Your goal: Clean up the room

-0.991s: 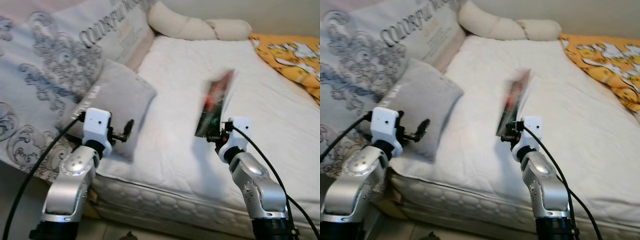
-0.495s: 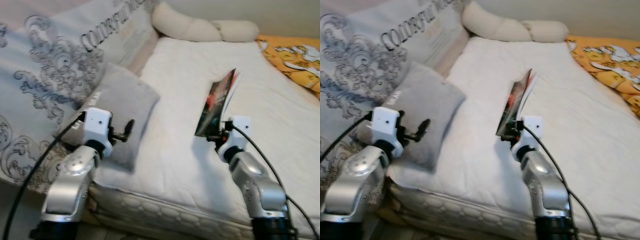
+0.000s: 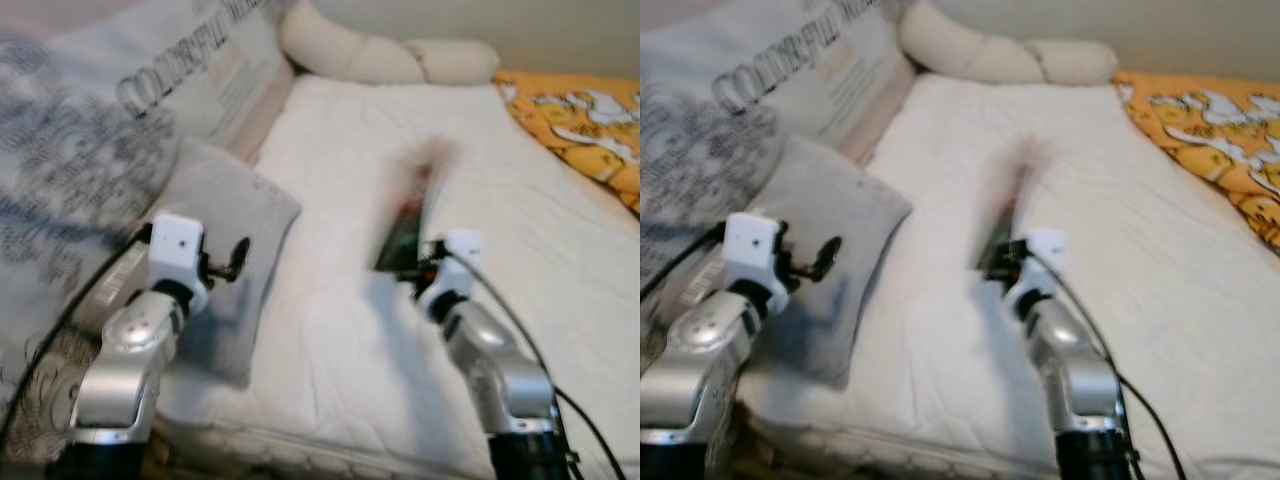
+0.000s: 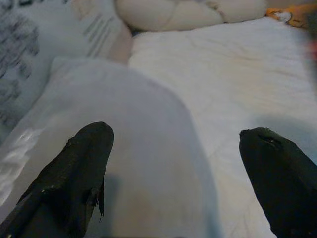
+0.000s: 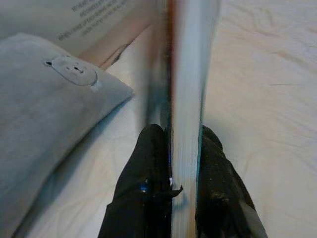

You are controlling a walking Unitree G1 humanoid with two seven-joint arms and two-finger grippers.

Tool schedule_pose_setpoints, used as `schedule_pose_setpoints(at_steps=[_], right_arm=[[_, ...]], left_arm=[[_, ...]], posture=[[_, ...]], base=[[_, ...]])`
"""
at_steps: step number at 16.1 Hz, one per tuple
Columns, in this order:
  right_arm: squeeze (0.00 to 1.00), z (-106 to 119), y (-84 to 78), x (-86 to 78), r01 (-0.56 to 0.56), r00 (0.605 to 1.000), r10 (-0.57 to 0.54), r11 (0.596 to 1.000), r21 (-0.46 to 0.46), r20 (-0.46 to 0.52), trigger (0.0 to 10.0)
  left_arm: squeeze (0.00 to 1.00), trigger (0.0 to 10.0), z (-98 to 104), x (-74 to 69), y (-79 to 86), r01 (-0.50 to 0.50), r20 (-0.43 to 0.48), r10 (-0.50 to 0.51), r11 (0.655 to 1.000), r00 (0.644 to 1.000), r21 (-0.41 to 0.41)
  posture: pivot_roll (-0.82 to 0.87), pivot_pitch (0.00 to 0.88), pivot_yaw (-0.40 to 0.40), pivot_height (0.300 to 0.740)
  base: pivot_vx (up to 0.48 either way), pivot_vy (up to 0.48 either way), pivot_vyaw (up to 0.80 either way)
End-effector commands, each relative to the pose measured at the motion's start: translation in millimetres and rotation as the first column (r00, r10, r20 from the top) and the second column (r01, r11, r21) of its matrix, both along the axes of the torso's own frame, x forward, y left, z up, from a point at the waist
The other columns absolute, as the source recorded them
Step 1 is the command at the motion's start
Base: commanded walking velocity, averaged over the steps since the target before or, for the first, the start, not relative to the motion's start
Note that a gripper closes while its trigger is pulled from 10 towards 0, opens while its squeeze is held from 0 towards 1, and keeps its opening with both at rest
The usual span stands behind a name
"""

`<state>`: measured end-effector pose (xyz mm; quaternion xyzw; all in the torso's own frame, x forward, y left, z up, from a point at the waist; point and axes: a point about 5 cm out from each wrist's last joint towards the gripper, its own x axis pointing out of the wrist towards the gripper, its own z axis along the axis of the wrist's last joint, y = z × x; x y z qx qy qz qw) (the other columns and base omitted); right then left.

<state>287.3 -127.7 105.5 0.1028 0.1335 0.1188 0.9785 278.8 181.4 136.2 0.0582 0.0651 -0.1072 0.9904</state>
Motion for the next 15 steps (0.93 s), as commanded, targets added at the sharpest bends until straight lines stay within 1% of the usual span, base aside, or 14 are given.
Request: schedule_pose_setpoints(at_steps=[1,6,8,9,10,12,13,15], right_arm=[[0.0,10,-9.4,2.4,0.028,0.998,-0.028,1.0,-0.013,0.049,10.0],[0.0,11,-11.9,-0.2,0.032,0.998,-0.031,0.999,-0.009,0.046,10.0],[0.0,10,-15.5,-4.8,0.048,0.999,-0.049,0.998,0.031,0.022,10.0],[0.0,9,-14.9,-6.4,0.05,0.999,-0.051,0.998,0.047,0.014,10.0],[0.0,7,-13.7,-7.3,0.049,0.999,-0.05,0.997,0.057,0.006,10.0],[0.0,0,-5.1,-6.9,0.037,0.999,-0.036,0.997,0.071,-0.02,10.0],[0.0,2,-0.8,-4.9,0.035,0.999,-0.033,0.996,0.081,-0.018,10.0],[0.0,3,2.7,-4.3,0.028,0.999,-0.027,0.996,0.084,-0.016,10.0]], left_arm=[[0.45,10.0,1,-0.3,-11.1,0.048,0.006,-0.048,0.999,0.999,-0.001],[0.45,10.0,1,-4.0,-9.9,0.054,0.007,-0.054,0.998,0.998,0.013],[0.44,10.0,-2,-12.2,-12.7,0.081,0.002,-0.081,0.997,0.997,0.014],[0.44,10.0,-2,-14.1,-13.5,0.09,-0.003,-0.09,0.996,0.996,0.011],[0.44,10.0,-3,-15.3,-13.9,0.1,-0.008,-0.1,0.995,0.995,0.012],[0.45,10.0,-7,-17.5,-14.0,0.142,-0.031,-0.141,0.989,0.989,0.031],[0.45,10.0,-5,-15.8,-11.6,0.148,-0.029,-0.147,0.988,0.989,0.039],[0.44,10.0,-4,-13.7,-9.9,0.15,-0.026,-0.149,0.988,0.989,0.043]], posture=[[0.05,0.0,0.013,0.74],[0.06,0.0,0.008,0.74],[0.06,0.0,0.007,0.74],[0.06,0.0,0.009,0.74],[0.06,0.0,0.013,0.74],[0.06,0.0,0.031,0.74],[0.05,0.0,0.039,0.74],[0.05,0.0,0.048,0.74]], base=[[0.0,0.0,0.0],[0.0,0.0,0.0],[0.0,0.0,0.0],[0.0,0.0,0.0],[0.0,0.0,0.0],[0.0,0.0,0.0],[0.0,0.0,0.0],[0.0,0.0,0.0]])
